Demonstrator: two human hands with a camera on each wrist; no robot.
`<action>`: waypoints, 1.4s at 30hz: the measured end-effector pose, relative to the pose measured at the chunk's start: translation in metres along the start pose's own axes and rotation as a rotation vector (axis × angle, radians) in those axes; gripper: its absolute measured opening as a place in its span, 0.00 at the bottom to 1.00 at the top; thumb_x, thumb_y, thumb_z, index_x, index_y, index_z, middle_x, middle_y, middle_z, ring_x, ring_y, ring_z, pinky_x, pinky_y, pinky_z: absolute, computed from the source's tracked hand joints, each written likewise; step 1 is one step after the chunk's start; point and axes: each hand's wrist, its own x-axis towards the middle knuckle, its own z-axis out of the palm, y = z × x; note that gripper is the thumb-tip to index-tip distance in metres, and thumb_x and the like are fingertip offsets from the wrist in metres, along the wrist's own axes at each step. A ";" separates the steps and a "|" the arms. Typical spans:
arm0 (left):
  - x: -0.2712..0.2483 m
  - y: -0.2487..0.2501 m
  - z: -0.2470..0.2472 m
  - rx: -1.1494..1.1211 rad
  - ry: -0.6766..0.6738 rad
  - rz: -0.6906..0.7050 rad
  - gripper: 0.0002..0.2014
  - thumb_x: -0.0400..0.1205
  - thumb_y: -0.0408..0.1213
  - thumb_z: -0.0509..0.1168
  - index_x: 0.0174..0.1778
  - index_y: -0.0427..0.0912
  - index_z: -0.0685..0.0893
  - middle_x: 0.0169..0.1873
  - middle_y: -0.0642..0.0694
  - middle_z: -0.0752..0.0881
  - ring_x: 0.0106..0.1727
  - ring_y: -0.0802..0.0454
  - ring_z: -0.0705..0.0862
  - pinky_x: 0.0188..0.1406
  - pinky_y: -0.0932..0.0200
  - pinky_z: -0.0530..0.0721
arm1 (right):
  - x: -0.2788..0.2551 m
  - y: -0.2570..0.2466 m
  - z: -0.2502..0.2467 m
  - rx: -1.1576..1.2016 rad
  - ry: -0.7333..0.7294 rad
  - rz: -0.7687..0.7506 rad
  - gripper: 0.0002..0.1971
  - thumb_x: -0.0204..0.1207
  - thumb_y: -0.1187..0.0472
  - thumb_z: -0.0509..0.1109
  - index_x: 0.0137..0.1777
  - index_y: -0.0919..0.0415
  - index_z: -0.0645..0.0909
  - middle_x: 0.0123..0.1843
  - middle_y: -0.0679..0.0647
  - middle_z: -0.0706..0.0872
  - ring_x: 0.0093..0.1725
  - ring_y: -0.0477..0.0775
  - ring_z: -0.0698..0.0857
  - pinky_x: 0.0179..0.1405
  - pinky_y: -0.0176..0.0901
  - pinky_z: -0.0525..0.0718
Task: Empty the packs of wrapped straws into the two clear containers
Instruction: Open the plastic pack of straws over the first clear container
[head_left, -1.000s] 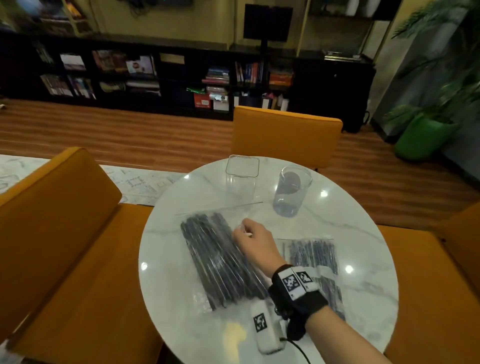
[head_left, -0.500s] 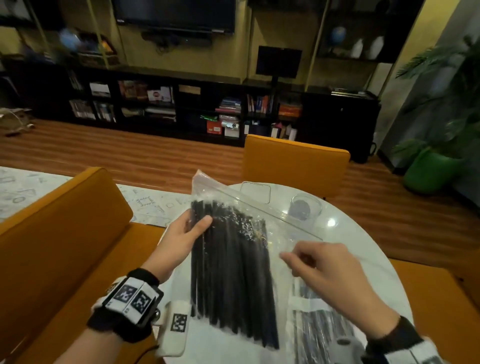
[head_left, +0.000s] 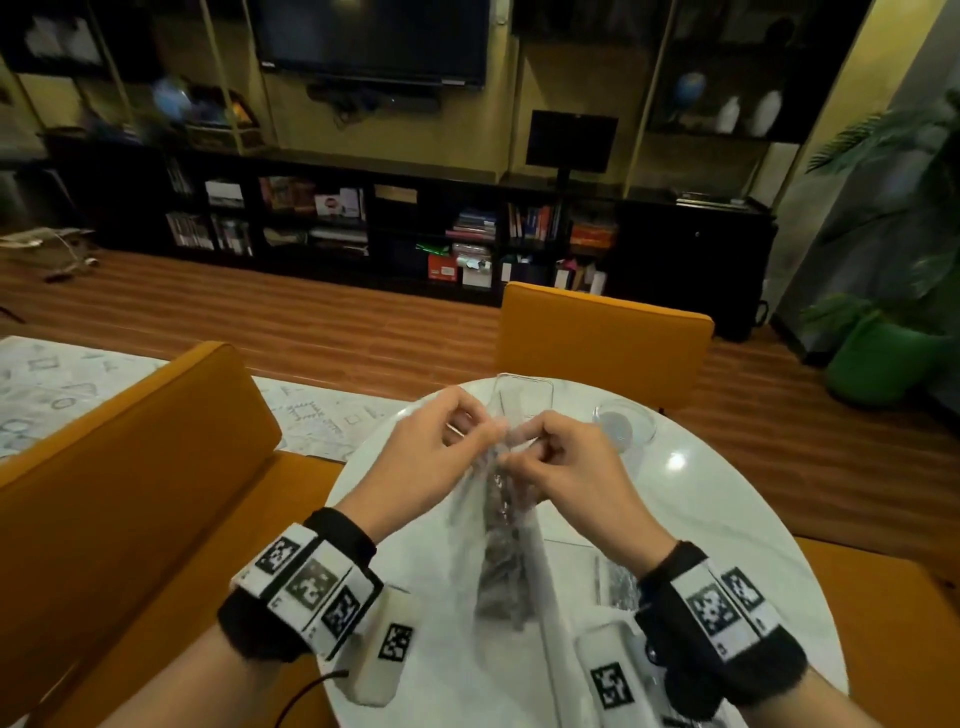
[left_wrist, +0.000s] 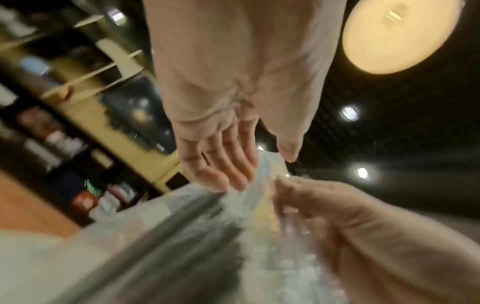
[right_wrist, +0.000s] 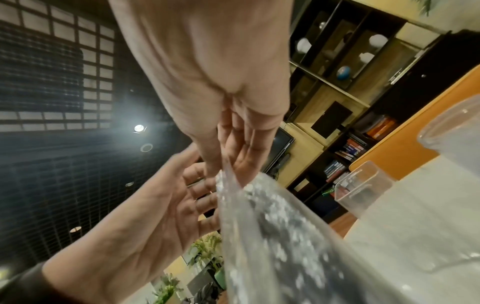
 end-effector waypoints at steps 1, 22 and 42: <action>-0.001 0.003 0.003 -0.062 -0.036 -0.038 0.15 0.76 0.54 0.72 0.45 0.47 0.82 0.42 0.47 0.88 0.42 0.50 0.89 0.38 0.55 0.88 | 0.000 -0.001 0.005 -0.005 -0.016 -0.008 0.13 0.68 0.50 0.73 0.41 0.60 0.84 0.35 0.65 0.89 0.37 0.69 0.89 0.39 0.70 0.87; 0.006 0.008 0.005 0.676 0.085 0.095 0.09 0.85 0.31 0.60 0.49 0.32 0.85 0.36 0.36 0.88 0.40 0.39 0.87 0.40 0.45 0.85 | 0.003 -0.018 0.023 -0.377 0.147 -0.047 0.06 0.72 0.66 0.67 0.38 0.65 0.73 0.32 0.62 0.83 0.35 0.66 0.83 0.34 0.59 0.82; -0.030 -0.016 -0.016 0.872 -0.168 0.205 0.26 0.75 0.23 0.71 0.63 0.54 0.84 0.54 0.43 0.76 0.38 0.49 0.75 0.17 0.63 0.72 | 0.001 0.020 -0.021 -0.806 0.139 0.055 0.06 0.78 0.60 0.61 0.49 0.60 0.79 0.42 0.52 0.79 0.40 0.57 0.78 0.31 0.43 0.73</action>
